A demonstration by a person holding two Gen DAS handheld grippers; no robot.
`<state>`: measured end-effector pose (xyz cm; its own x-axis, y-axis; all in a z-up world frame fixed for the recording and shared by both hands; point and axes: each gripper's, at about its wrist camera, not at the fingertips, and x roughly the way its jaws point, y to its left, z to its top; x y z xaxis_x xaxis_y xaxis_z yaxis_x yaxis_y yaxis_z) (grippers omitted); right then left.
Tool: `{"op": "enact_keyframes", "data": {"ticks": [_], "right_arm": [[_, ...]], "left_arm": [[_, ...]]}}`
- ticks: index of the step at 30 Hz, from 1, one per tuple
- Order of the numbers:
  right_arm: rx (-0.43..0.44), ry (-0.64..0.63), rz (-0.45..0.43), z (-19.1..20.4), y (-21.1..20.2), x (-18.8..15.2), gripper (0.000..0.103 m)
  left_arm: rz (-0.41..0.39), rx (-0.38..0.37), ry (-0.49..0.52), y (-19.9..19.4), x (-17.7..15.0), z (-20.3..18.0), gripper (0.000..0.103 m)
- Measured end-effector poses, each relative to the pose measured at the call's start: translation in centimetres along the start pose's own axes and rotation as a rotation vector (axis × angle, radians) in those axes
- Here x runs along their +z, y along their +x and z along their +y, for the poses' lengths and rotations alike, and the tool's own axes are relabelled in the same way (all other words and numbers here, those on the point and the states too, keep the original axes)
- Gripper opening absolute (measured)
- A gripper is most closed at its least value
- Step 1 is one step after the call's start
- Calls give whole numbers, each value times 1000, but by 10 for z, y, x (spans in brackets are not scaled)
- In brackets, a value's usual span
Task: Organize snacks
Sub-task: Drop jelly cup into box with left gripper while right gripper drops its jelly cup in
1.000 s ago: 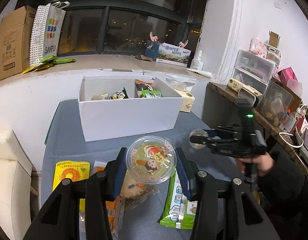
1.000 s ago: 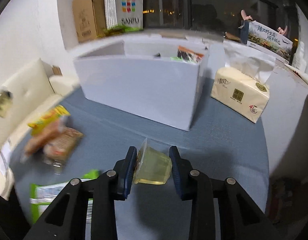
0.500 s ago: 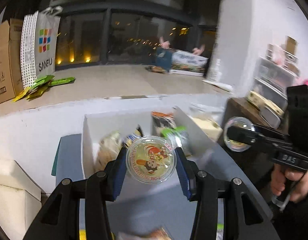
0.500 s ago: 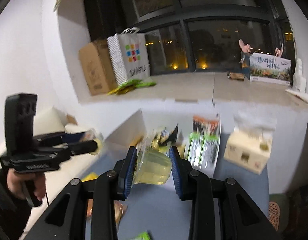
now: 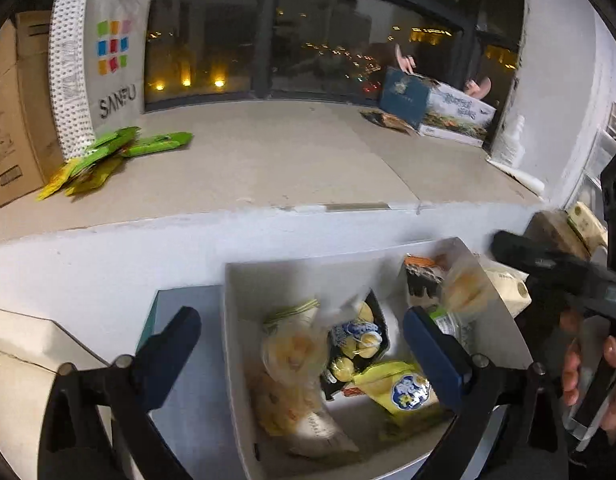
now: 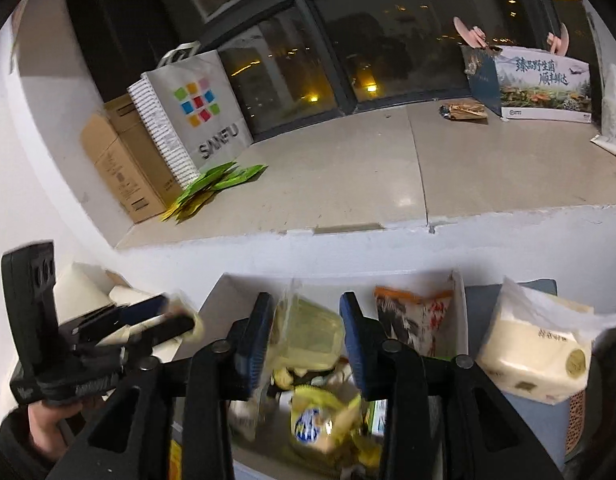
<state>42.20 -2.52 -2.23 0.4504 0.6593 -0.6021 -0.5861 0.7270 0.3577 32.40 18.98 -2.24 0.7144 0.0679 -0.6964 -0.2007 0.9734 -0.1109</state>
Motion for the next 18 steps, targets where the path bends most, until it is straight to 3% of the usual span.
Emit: {"op": "enact_keyframes", "data": {"ticks": [1,4,10,18], "right_arm": [[-14,14,0,-1,1,1,103],[-35,28,-42,0,-3,3,103],[-44,-59,-38,10,-11,-10,103],[-24,-208,-69,36,-50,-43,103]], "left_arm": [[0,-2,-7,-1,-1,3,103],[-13,-4,-14,-6,-9,8,103],[-15,-32,-37,-22,-27,16,103],[-99,-66,38,-98,-75,8,103]]}}
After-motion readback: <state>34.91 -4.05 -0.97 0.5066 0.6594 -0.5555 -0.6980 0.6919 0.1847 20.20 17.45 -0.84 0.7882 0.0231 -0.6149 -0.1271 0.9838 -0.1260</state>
